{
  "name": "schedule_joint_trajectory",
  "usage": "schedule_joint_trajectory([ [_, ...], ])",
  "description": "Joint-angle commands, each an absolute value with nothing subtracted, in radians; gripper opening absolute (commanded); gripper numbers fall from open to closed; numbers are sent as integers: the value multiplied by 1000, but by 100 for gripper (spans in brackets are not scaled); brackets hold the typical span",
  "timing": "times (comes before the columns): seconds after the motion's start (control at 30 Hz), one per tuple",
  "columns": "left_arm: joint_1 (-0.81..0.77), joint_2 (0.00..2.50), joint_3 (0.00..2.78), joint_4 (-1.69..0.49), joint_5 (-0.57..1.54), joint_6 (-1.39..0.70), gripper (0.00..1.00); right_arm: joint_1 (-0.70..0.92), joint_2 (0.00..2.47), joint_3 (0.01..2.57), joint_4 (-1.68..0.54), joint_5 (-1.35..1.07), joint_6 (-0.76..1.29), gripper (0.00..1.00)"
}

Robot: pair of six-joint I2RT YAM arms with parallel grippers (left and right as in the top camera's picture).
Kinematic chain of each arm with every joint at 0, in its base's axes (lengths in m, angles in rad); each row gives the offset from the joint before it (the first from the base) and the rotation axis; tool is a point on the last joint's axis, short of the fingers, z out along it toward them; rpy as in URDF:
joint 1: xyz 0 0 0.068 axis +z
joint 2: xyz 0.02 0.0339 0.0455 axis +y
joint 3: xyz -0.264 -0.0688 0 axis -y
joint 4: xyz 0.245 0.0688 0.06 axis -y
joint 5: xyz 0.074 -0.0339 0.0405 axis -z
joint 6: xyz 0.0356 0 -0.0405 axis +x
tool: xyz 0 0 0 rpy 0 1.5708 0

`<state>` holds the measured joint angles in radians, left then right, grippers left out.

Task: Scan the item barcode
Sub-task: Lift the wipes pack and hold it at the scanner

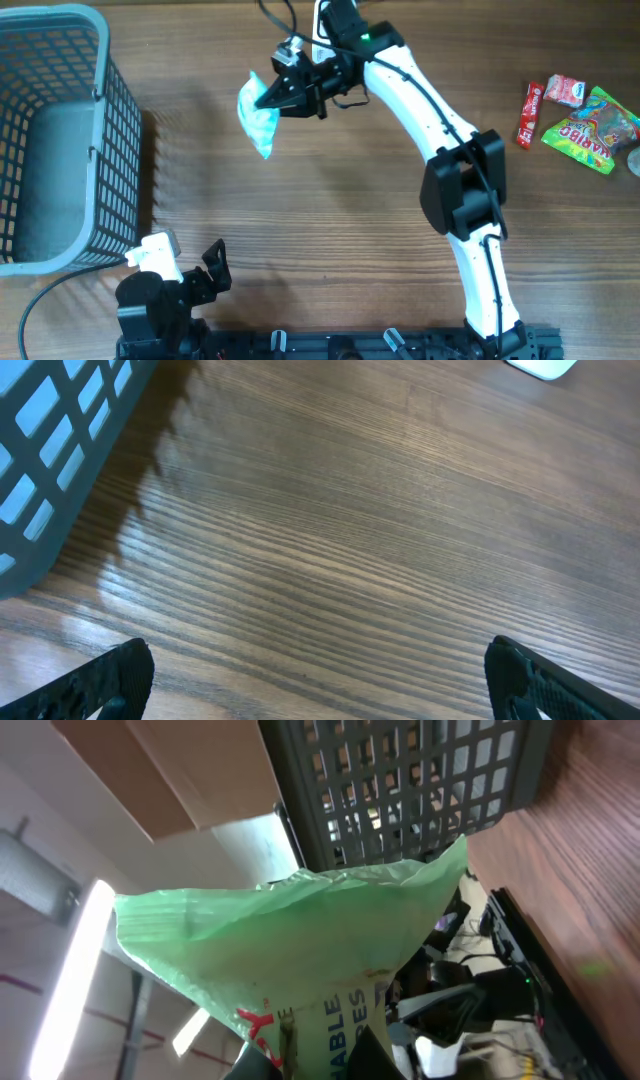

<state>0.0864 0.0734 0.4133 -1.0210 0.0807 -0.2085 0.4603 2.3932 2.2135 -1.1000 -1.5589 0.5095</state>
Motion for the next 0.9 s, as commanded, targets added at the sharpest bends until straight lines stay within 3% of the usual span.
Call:
schedule_joint_trajectory([
  [0.0,91,66,410,-1018,96,-218,100,438,2353,2214,-1148,-1500,390,4],
  [0.2,91,66,410,-1018,96,-218,100,397,2353,2214,-1296,-570,360,4],
  [0.27,91,66,410,-1018,96,-218,100,374,2352,2214,-1318,-398,357,4],
  [0.43,91,66,410,-1018,96,-218,100,312,2352,2214,-1234,-376,299,5],
  [0.67,91,66,410,-1018,96,-218,100,285,2352,2214,-888,-449,254,4],
  [0.87,91,66,410,-1018,96,-218,100,323,2353,2214,-600,-268,260,4],
])
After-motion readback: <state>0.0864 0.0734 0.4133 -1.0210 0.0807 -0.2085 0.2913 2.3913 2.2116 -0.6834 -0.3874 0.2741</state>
